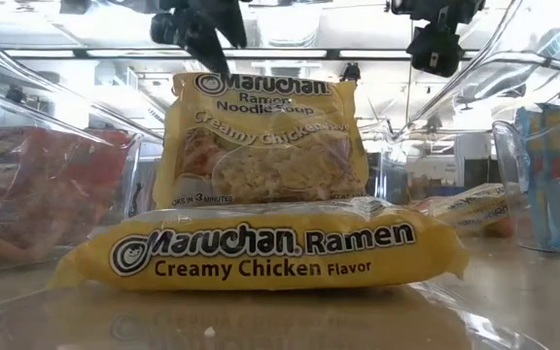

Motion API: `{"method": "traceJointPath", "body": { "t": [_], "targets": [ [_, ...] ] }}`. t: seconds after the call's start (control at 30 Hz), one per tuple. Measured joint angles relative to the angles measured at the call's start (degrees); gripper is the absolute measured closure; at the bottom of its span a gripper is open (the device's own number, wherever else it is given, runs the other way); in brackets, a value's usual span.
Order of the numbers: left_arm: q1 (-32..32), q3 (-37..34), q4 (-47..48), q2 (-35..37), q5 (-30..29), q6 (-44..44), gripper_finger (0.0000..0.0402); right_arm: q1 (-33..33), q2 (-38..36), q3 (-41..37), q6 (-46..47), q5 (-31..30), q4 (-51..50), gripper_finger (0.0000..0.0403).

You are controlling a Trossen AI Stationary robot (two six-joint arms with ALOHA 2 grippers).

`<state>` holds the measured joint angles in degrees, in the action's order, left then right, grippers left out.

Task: Sort Maruchan noodles
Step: Put the blue noodle pack into the right transparent bin

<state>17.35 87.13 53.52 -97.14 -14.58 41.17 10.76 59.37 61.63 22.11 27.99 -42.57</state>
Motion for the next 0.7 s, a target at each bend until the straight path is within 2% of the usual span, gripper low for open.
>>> {"method": "traceJointPath", "body": {
  "t": [0.13,0.37,0.7],
  "targets": [
    [-1.6,0.6,2.5,0.0,-1.5,0.0,0.0157,0.0,0.0,0.0,0.0,0.0,0.0,0.0220],
    [-3.0,0.5,2.8,-0.3,-11.4,0.0,0.0157,0.0,0.0,0.0,0.0,0.0,0.0,0.0220],
    [-3.0,0.5,6.0,-0.3,-13.3,-0.6,0.0157,0.0,0.0,0.0,0.0,0.0,0.0,0.0220]
  ]
}}
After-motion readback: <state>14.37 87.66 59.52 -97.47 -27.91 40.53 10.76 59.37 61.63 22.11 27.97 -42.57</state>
